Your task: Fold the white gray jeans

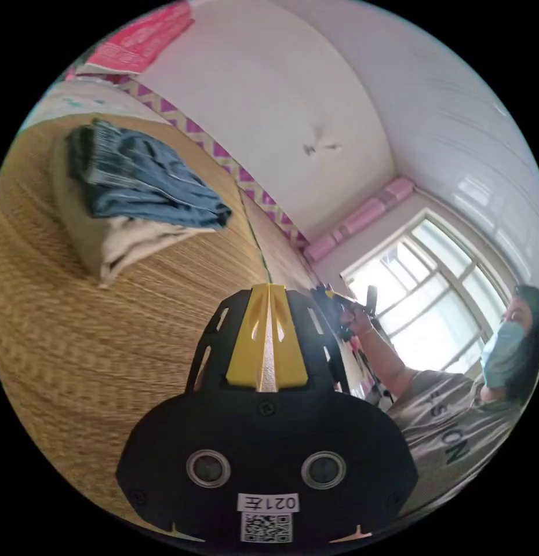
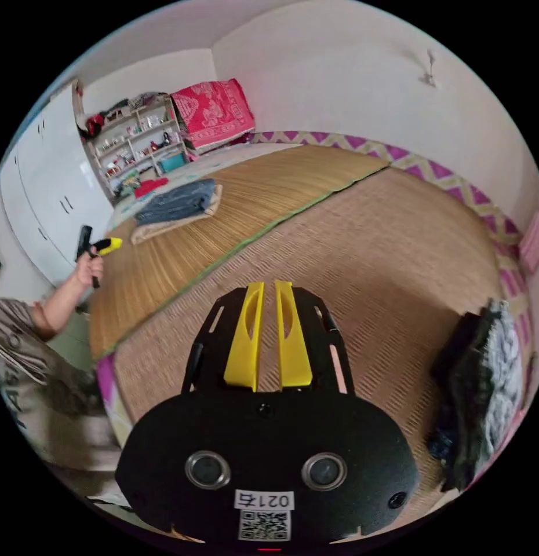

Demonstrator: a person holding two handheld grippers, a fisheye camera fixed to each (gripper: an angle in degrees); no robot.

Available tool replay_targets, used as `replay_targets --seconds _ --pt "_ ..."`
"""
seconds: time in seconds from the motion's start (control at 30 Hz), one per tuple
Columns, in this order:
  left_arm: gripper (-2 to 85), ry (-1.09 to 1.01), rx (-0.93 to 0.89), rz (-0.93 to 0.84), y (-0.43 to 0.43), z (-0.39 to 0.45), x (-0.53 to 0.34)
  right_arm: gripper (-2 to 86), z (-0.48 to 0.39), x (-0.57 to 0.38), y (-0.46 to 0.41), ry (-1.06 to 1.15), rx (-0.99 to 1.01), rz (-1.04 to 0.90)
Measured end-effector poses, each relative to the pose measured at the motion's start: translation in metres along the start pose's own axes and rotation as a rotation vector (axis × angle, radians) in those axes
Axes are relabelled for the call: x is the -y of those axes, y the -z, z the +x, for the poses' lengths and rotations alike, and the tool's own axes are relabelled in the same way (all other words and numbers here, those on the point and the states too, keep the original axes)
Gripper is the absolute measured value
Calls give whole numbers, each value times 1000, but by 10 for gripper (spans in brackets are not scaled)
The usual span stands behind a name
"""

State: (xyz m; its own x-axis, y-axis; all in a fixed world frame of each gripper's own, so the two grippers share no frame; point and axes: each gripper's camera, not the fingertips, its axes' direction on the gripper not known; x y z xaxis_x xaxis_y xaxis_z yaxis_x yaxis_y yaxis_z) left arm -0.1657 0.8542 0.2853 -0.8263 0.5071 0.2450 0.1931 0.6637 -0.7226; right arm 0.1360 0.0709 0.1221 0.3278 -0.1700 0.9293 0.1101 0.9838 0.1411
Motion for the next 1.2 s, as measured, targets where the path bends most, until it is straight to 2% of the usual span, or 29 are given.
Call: replay_targets --seconds 0.17,0.27,0.33,0.47,0.5,0.67,0.93,1.0,1.07,1.17,1.2 --pt "-10 -137 -18 -164 -102 49 8 88 4 -55 55 35 -403 70" --pt "-10 -178 -60 -213 -155 68 15 98 8 -67 64 66 -553 25" --pt "-10 -192 -106 -226 -186 73 16 105 9 -71 59 115 -607 -44" --pt "-9 -239 -62 -271 -213 77 8 132 4 -75 40 225 -689 -148" --pt "-9 -241 -117 -262 -213 77 9 133 5 -75 38 225 -695 -150" --pt "-9 -183 -144 -234 -206 68 23 135 19 -57 31 109 -660 -119" --pt "0 -270 -125 -363 -220 97 50 131 21 -44 -2 89 -709 -240" --pt "21 -281 -120 -404 -226 103 55 118 24 -45 6 40 -686 -221" --pt "87 -285 -107 -468 -235 108 61 93 29 -48 21 -18 -653 -173" --pt "83 -296 -113 -532 -241 115 68 78 39 -52 51 -126 -602 -89" --pt "53 -290 -115 -537 -240 116 71 77 42 -53 60 -151 -591 -65"
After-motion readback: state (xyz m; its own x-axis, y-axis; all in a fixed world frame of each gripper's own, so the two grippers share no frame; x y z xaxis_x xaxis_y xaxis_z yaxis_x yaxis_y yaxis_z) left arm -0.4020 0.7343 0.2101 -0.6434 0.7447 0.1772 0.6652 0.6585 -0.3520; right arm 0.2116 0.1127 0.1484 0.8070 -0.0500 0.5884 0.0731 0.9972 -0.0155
